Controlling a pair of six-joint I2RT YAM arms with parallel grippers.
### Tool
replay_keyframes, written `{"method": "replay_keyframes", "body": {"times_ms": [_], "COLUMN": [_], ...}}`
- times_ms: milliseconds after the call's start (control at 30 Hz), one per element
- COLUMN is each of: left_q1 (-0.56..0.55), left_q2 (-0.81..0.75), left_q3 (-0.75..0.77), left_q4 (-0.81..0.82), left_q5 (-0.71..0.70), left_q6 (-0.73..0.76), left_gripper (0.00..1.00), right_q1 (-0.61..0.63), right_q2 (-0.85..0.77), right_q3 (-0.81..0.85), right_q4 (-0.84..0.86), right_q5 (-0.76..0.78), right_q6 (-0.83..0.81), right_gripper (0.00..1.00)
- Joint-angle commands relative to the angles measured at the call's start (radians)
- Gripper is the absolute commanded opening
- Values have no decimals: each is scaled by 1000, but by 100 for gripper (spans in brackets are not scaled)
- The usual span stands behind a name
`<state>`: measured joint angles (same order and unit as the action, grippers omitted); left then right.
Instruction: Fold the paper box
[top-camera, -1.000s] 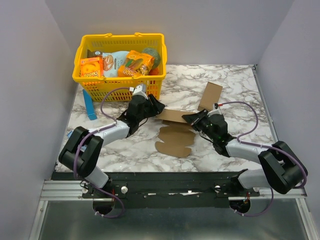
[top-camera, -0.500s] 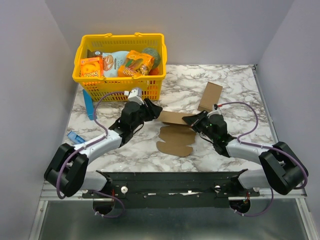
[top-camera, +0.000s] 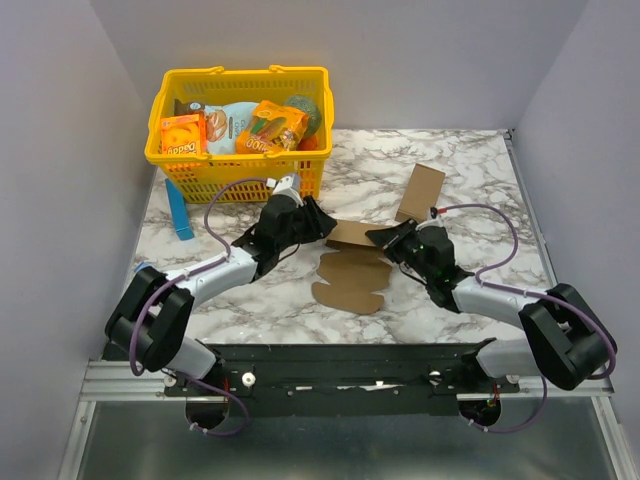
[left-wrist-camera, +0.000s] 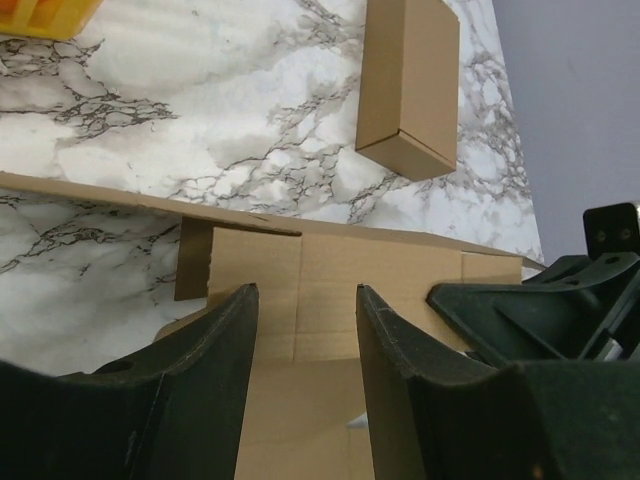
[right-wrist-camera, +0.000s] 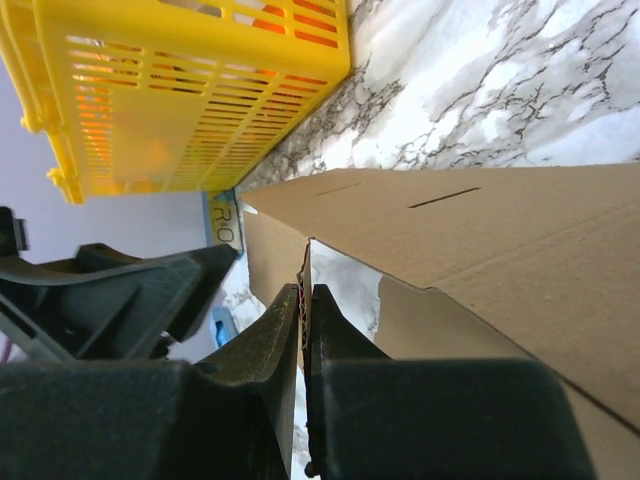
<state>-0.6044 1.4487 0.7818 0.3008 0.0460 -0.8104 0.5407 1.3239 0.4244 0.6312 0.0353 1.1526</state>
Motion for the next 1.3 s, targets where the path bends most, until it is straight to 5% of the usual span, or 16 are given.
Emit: {"method": "replay_keyframes", "body": {"times_ms": [0, 567, 900, 1267], "left_q1": [-6, -6, -6, -5], "left_q2": [30, 116, 306, 380], "left_q3": [43, 215, 436, 456], "left_q4": [14, -45, -216, -267], "left_q5": [37, 83, 69, 32], "left_q6": [-24, -21, 25, 36], "left_gripper": [53, 53, 52, 52], "right_q1": [-34, -223, -249, -252], "right_q2": [26, 149, 130, 132], "right_q3": [45, 76, 139, 154], "right_q4": [-70, -128, -232, -263], "right_q5": [17, -163, -156, -155], "right_q6": [39, 79, 39, 30], "right_gripper": [16, 14, 14, 14]}}
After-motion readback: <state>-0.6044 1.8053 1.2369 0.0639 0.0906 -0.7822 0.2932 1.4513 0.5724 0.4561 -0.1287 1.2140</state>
